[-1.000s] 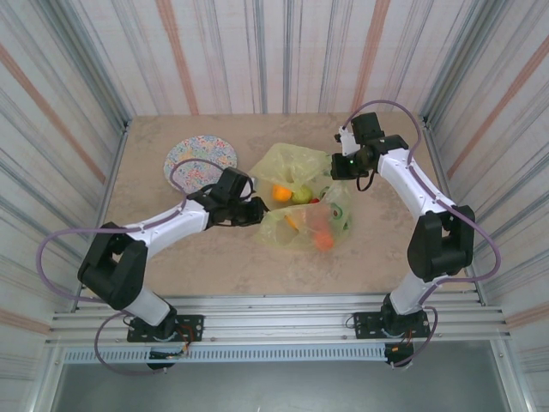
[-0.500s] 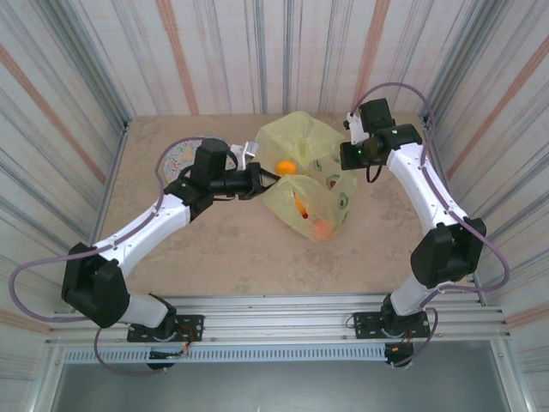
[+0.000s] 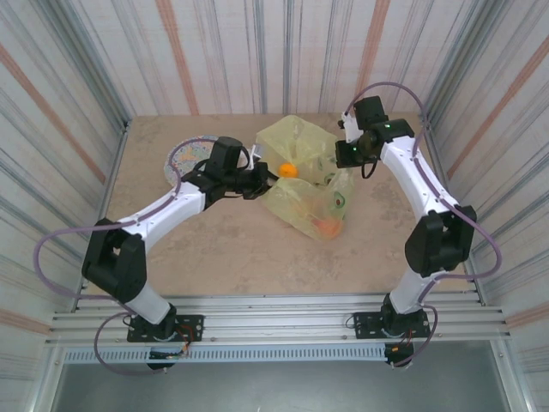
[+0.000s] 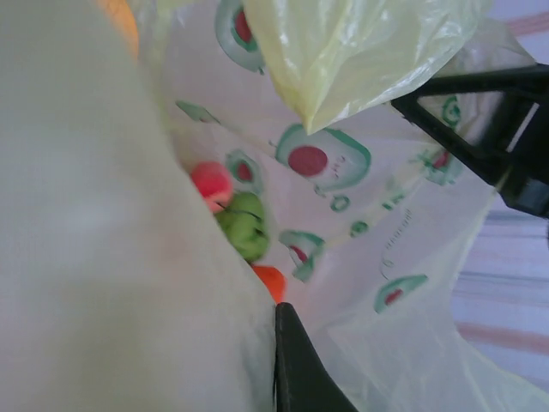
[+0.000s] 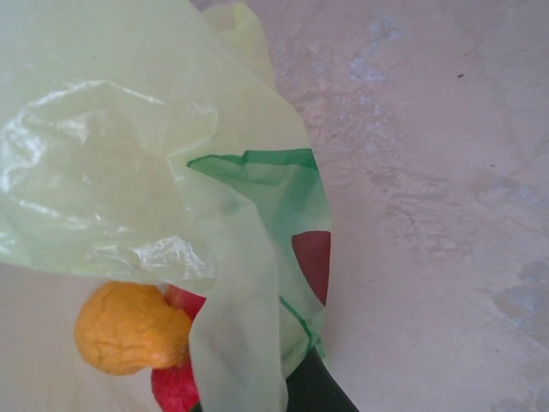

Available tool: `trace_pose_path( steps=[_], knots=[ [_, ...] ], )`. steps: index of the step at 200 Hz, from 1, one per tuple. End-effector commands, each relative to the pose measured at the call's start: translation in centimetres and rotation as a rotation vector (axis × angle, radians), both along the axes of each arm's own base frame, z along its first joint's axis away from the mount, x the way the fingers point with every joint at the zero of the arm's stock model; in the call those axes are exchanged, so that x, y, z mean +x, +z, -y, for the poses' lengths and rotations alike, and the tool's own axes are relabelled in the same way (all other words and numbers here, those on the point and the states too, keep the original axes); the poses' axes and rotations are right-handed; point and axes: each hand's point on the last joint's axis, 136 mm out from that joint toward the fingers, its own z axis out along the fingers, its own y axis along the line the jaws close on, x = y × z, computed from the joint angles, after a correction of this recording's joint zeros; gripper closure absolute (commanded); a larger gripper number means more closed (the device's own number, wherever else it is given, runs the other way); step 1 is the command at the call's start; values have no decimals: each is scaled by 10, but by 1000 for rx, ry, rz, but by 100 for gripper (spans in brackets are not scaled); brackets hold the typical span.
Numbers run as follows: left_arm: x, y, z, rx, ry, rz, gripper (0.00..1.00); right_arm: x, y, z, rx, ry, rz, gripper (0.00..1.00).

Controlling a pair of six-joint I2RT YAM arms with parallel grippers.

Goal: Place the fruits into the plastic bag

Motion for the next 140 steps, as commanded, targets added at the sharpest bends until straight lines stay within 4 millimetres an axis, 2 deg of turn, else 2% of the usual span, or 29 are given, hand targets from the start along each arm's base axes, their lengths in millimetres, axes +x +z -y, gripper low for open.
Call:
trace_pose_path(
  steps=[1,22,39,56,78,101,135,140],
  knots=[
    [19,-14,-9,85,36,31,92,8,-19,-11,43,-7,-30,100],
    [26,-22,-11,134,38,44,83,19,-25,-12,41,-27,-22,100],
    [29,-20,-16,161,37,64,74,23,-25,-11,34,-34,-22,96],
    [28,-13,-25,182,45,98,58,23,-18,-9,32,-39,-6,89],
    [25,-2,-40,218,43,154,41,19,3,-10,60,-38,44,74],
    [22,10,-59,261,63,222,26,11,35,-19,158,-14,106,61],
    [20,25,-86,288,117,288,16,0,76,-28,292,18,194,51],
    [20,28,-90,294,125,298,15,-1,81,-28,304,19,208,45]
  ],
)
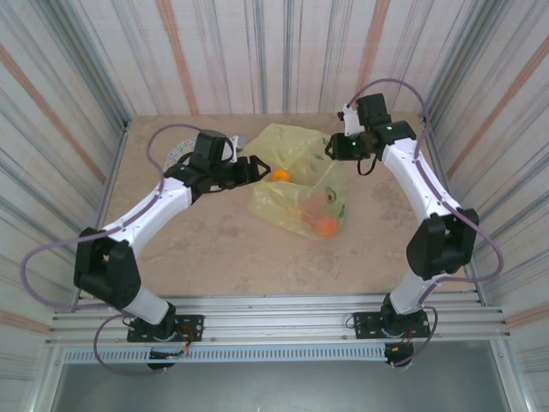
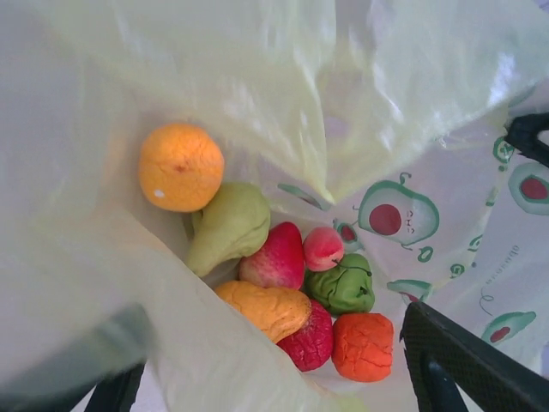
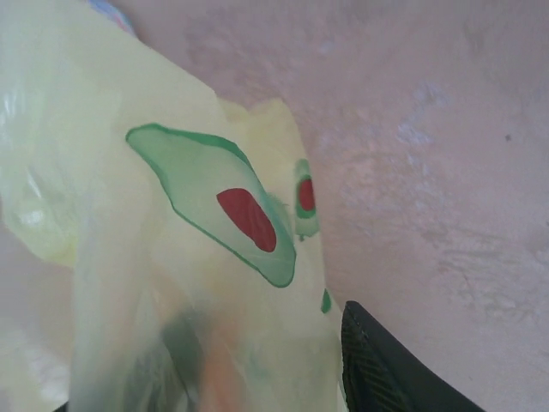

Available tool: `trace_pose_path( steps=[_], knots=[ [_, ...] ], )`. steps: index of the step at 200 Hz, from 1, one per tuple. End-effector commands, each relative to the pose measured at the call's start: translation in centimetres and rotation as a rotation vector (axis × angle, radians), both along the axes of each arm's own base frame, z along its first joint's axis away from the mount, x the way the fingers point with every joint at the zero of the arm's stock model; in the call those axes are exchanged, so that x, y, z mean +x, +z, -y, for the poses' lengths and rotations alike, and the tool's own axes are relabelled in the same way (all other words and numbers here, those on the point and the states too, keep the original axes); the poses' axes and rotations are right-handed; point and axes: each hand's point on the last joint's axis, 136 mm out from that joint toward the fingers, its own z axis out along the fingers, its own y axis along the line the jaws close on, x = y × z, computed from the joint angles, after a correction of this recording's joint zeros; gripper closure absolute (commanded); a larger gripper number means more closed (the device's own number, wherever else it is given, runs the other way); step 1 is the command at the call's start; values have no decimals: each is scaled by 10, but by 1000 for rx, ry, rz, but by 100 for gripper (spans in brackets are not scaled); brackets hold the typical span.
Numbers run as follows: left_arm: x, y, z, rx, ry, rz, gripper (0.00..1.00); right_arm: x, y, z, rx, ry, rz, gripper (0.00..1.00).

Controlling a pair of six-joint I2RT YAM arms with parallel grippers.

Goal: Place the fruits into the plastic bag

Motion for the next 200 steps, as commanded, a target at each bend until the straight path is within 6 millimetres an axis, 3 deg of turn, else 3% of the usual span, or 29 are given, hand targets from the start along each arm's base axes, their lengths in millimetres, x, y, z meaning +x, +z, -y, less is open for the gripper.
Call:
trace_pose_path(
  steps=[1,62,104,122,142,170,200],
  knots=[
    [-5,11,-28,66,31,75,15,-10,42,-8,138,24,90,44],
    [-7,38,-83,114,174,192,8,-24,89,11,170,-11,243,24],
    [-13,46,-120,211,310,283,1,-26,91,60,68,-186,342,8],
    [-15,41,-141,278,388,309,1,-28,81,86,6,-283,373,0],
    [-17,33,-167,354,496,332,1,-31,62,112,-70,-386,394,1],
    [-19,9,-196,465,607,337,1,-36,18,148,-154,-541,328,1],
    [-14,-18,-218,706,578,421,2,-42,-36,176,-269,-648,296,1]
  ],
)
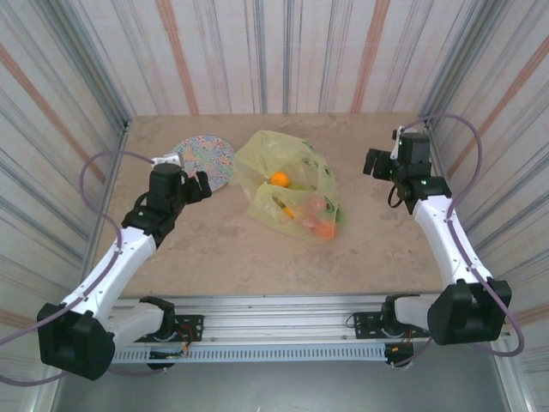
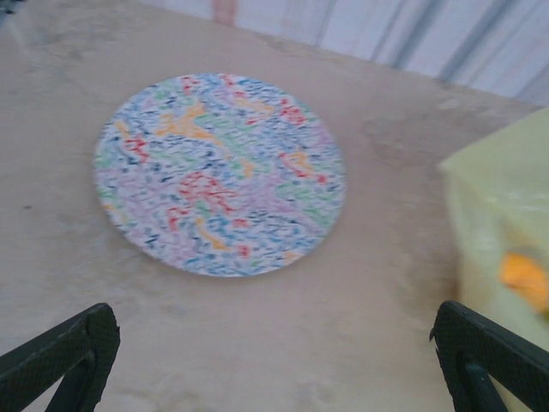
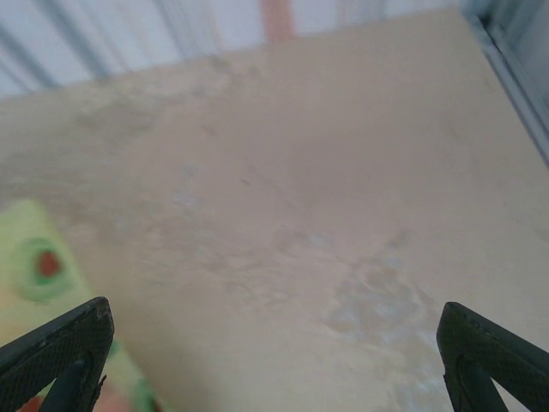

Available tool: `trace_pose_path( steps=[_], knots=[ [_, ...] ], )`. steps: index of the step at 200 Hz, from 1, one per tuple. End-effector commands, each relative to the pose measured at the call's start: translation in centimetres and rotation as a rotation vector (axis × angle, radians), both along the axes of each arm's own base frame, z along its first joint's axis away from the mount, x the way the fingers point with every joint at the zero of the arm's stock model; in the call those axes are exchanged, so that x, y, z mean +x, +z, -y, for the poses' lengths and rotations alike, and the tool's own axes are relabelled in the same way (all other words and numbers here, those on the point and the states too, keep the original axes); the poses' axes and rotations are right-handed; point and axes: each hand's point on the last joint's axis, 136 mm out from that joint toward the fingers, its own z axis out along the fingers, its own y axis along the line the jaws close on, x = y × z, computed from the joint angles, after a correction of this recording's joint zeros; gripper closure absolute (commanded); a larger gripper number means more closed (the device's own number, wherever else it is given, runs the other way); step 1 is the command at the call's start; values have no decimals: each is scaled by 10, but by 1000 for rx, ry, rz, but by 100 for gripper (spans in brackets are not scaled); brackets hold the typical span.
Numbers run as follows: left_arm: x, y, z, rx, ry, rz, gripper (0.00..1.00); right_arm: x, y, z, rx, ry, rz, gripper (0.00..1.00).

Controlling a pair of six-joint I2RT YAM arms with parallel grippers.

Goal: Place the fruits into the plastic bag

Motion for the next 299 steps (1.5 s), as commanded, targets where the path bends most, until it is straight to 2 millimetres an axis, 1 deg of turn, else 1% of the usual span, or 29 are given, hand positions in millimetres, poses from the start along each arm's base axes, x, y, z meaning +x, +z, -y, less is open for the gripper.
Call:
trace_pose_path(
  steps=[1,16,22,36,59,80,92,98,106,117,128,134,153,161,171,184,197,206,217,226,237,299],
  knots=[
    [8,-3,-32,244,70,68,2,-1,-23,33,-88,-162,21,1],
    [10,-16,-48,349,111,55,2,-2,-44,41,-120,-189,10,1],
    [12,-21,-54,372,131,56,1,-1,-49,41,-127,-186,14,1],
    [14,-39,-63,408,150,50,2,0,-64,42,-147,-176,21,1],
    [21,-68,-68,388,126,52,1,2,-87,41,-183,-146,30,1],
    [23,-86,-73,348,121,76,1,2,-104,39,-182,-130,38,1],
    [24,-94,-73,311,99,113,1,1,-114,36,-184,-107,51,1],
    [27,-92,-74,299,90,136,1,1,-119,33,-191,-84,58,1],
    [29,-92,-69,300,50,131,1,2,-125,29,-205,-54,76,1],
    [33,-89,-66,318,23,171,1,0,-132,27,-213,-38,88,1],
    [36,-93,-63,316,-6,183,1,0,-134,25,-212,-31,99,1],
    [38,-96,-61,312,-20,189,1,1,-132,23,-206,-24,108,1],
    [45,-117,-57,289,-67,178,1,4,-125,21,-204,-7,180,1],
    [51,-113,-59,295,-64,208,1,6,-124,22,-204,-3,198,1],
    [47,-118,-59,254,-76,155,1,9,-123,26,-185,-16,214,1],
    [50,-117,-61,257,-76,180,1,9,-131,27,-137,-2,242,1],
    [49,-118,-60,248,-81,157,1,9,-148,31,-113,-14,245,1],
    [50,-118,-60,250,-79,164,1,13,-140,32,-114,-20,290,1],
    [49,-118,-60,250,-82,158,1,11,-149,32,-95,-10,217,1],
    [49,-119,-60,250,-80,158,2,14,-146,31,-91,0,244,1],
    [49,-118,-60,250,-81,158,1,12,-148,30,-84,3,223,1],
    [49,-118,-60,250,-82,159,1,12,-147,30,-86,3,231,1]
  ],
)
